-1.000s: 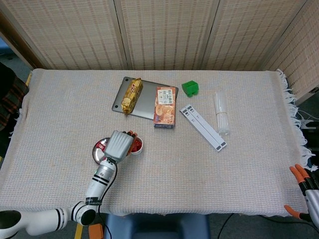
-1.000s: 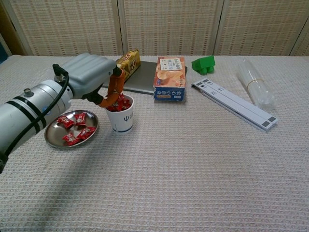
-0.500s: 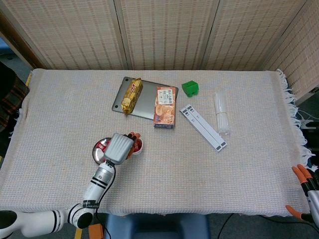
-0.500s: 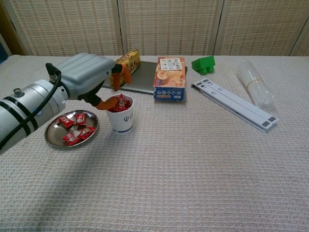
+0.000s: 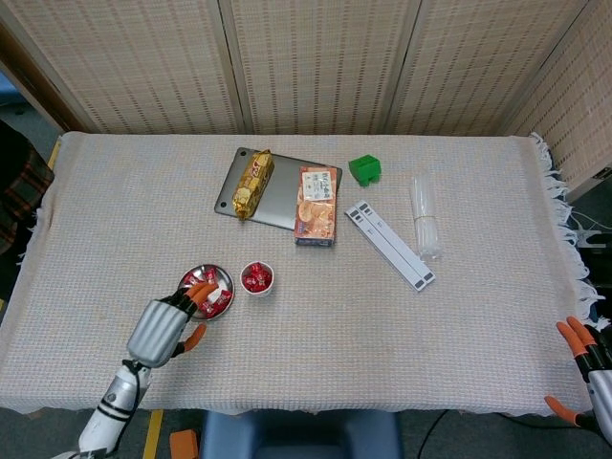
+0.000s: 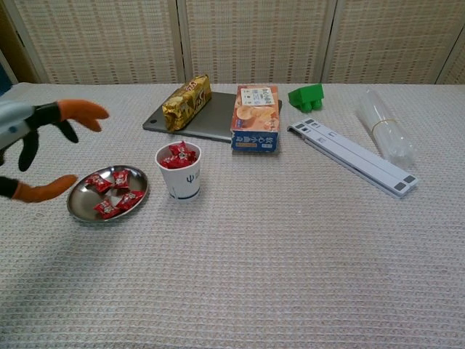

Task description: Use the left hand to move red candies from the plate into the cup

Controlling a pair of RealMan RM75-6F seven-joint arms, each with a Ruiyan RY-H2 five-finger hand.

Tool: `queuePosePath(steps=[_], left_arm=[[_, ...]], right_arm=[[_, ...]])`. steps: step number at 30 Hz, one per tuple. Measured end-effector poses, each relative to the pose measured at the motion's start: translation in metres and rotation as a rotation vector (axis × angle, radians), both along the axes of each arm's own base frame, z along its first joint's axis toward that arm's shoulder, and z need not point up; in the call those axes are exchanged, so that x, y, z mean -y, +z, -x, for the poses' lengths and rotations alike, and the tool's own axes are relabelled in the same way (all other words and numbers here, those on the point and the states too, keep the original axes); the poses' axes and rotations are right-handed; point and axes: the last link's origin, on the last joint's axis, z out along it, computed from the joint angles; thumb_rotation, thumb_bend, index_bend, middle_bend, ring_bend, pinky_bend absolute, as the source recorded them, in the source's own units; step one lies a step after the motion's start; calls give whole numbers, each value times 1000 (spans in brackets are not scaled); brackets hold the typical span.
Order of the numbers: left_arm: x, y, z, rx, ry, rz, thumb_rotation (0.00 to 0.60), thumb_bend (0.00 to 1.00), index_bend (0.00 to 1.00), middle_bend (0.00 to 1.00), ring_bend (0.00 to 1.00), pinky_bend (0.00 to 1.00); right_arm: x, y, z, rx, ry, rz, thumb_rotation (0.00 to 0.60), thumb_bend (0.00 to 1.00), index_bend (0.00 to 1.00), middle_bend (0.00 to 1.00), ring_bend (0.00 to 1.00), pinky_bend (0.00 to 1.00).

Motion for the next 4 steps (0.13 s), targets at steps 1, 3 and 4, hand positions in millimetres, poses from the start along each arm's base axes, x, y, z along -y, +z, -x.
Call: queuePosePath(steps=[1,3,4], left_arm=[[17,9,17,19,28,-19,600,380,70,72,10,199],[39,24,40,35,61,-78,600,382,52,58,3,184],[54,36,55,29,73,-123,600,383,46,53,1,181]], right_arm=[[0,-1,0,0,1,0,600,44,0,0,0,0],[1,-2,0,-1,7,-2,600,44,0,0,0,0],[1,-3,-1,-1,12,-3,600,44,0,0,0,0]])
